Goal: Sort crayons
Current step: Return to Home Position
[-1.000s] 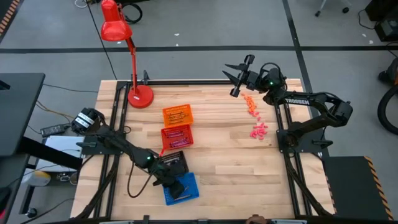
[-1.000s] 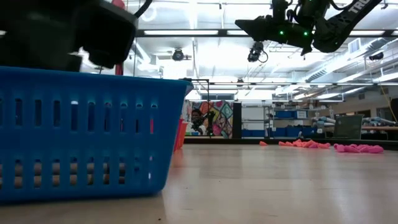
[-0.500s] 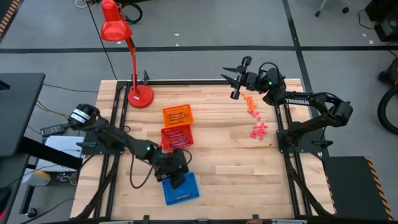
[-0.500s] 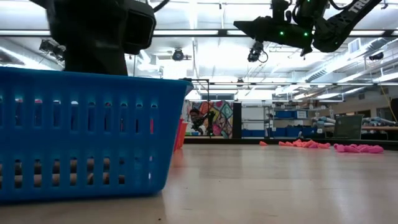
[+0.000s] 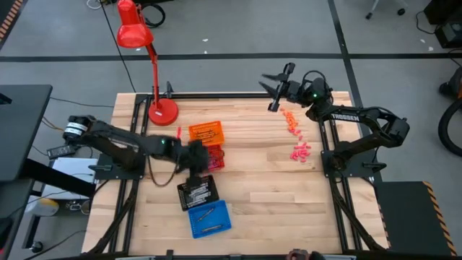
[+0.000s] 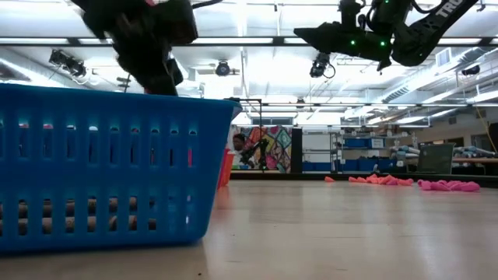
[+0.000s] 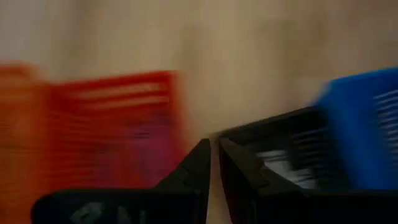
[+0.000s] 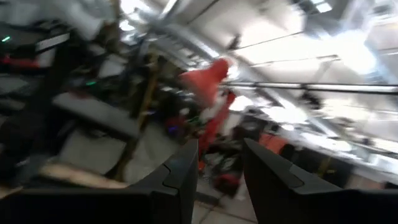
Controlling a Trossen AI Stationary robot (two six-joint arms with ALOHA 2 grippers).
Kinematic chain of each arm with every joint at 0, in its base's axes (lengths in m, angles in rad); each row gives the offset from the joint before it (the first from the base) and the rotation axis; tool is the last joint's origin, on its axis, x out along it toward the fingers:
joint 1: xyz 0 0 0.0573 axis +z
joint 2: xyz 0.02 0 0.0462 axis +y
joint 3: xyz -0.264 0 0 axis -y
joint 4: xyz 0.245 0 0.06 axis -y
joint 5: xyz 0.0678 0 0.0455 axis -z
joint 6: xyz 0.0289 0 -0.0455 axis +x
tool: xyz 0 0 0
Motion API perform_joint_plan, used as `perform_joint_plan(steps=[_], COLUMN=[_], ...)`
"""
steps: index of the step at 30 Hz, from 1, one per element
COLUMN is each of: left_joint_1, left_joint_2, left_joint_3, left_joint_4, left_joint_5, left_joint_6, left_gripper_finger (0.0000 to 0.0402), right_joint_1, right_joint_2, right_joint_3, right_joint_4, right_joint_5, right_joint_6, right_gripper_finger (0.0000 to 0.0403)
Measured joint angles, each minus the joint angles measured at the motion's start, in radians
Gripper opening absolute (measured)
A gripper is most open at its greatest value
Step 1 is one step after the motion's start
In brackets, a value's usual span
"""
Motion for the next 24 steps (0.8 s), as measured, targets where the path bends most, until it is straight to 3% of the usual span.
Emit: perform_joint_plan(steps=[4,8,11,14,20,24], left_joint_1=[0.116,0.232,0.303,0.342,0.375,0.386], left_joint_2=[-0.075,-0.138,-0.17,-0.205,-0.286,-0.333], left_joint_3=[0.0,-0.001,-0.001,-0.002,0.0,0.0], left_joint_4=[-0.066,-0.022,0.107,0.204,0.406,0.426], left_joint_5=[-0.138,-0.237,-0.241,-0.234,-0.227,-0.243], left_joint_6=[0.275,0.345,0.221,0.078,-0.095,-0.16], left_gripper_finger=[0.0043,0.0043,0.0043,0.0043,0.0043,0.0043], right_joint_1=[-0.03,-0.057,-0.07,-0.086,-0.102,-0.177], right_joint_2=[0.0,0.0,0.0,-0.019,-0.051,-0.061], right_joint_3=[0.006,0.038,0.052,0.088,0.277,0.366], right_joint_4=[0.102,0.053,-0.055,-0.188,-0.65,-0.741], right_joint_5=[0.097,0.236,0.333,0.28,0.208,0.172], right_joint_6=[0.076,0.249,0.446,0.586,0.539,0.595], right_gripper_finger=[0.0129,0.0129,0.0128,0.0129,0.0128,0.0129])
